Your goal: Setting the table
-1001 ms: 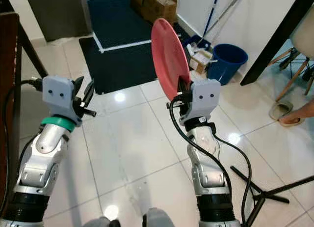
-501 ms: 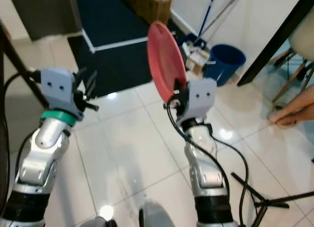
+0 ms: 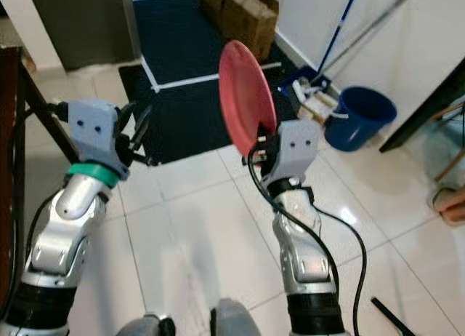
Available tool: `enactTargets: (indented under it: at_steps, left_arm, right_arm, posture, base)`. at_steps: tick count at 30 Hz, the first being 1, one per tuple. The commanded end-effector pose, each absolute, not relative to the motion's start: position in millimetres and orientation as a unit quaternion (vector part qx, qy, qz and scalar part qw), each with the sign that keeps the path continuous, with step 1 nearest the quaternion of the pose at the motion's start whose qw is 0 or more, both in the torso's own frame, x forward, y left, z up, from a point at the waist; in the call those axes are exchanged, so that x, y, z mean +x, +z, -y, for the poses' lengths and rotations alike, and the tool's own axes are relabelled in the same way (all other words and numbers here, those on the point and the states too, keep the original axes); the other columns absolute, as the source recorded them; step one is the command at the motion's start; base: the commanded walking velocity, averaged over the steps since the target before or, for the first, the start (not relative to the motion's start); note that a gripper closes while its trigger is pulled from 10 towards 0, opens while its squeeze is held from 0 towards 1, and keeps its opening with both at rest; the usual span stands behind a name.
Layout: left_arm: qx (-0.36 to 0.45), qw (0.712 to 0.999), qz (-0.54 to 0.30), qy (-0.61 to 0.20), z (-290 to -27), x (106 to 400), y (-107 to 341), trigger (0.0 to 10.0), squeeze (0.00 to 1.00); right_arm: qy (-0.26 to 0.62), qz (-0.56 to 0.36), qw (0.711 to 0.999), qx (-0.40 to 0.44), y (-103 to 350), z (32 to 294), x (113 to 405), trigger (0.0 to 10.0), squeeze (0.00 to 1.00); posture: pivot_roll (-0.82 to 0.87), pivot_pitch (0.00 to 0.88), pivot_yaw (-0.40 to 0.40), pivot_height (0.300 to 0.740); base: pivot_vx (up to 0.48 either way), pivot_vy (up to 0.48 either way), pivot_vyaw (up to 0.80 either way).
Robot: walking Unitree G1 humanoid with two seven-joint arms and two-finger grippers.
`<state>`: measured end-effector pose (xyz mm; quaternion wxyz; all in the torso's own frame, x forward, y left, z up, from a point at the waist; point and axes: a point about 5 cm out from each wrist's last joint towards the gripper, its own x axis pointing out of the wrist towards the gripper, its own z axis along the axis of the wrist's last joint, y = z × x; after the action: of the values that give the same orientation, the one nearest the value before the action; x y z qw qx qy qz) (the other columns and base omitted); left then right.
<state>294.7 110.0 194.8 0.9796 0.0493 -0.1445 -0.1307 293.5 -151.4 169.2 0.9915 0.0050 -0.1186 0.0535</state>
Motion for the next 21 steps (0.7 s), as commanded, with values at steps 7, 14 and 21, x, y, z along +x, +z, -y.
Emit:
enactTargets:
  at_steps: [7, 14, 21]
  left_arm:
    - [0.050, 0.982, 0.121, -0.133, -105.4, 293.7, 191.3, 10.0, 0.00]
    - [0.066, 0.984, 0.100, -0.131, -104.3, 292.8, 187.3, 10.0, 0.00]
    - [0.071, 0.985, 0.087, -0.130, -103.8, 293.3, 186.0, 10.0, 0.00]
  right_arm:
    - [0.036, 0.118, 0.991, 0.049, 176.1, 160.3, 296.7, 10.0, 0.00]
    - [0.034, 0.117, 0.988, 0.095, 180.3, 161.4, 298.7, 10.0, 0.00]
    - [0.031, 0.116, 0.986, 0.116, 182.5, 164.6, 299.9, 10.0, 0.00]
  posture:
    - [-0.17, 0.000, 0.044, 0.740]
    - [-0.17, 0.000, 0.047, 0.740]
    - [-0.17, 0.000, 0.050, 0.740]
  base:
    - [0.000, 0.000, 0.57]
    - [0.000, 0.000, 0.80]
    - [0.000, 0.000, 0.79]
